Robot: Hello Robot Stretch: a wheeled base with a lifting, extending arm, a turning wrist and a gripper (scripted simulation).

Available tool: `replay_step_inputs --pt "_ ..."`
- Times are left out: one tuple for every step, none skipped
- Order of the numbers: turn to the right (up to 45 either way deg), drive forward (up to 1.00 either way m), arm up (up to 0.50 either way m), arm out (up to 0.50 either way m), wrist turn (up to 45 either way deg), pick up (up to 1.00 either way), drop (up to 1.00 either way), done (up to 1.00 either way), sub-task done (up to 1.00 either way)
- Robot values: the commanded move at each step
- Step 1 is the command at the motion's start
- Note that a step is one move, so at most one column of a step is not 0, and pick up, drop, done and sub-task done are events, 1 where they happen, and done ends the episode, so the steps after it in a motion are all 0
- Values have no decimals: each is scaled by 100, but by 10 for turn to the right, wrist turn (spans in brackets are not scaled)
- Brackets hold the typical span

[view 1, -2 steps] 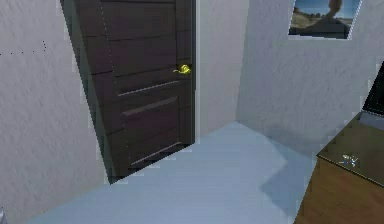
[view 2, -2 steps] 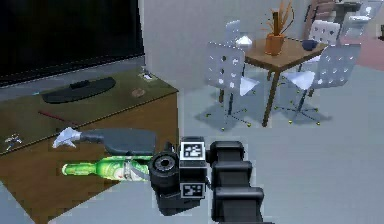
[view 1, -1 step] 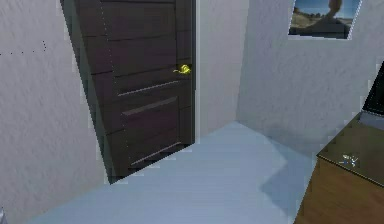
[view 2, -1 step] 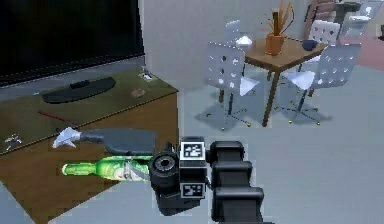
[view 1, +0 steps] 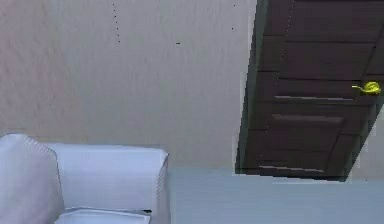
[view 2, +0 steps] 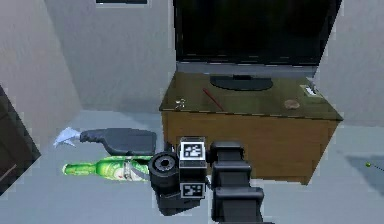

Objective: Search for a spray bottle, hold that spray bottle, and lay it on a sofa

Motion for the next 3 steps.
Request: replay_step_inputs --pt "-450 0 0 0 0 0 0 0 0" --pt "-90 0 0 0 0 0 0 0 0" --pt "450 0 0 0 0 0 0 0 0"
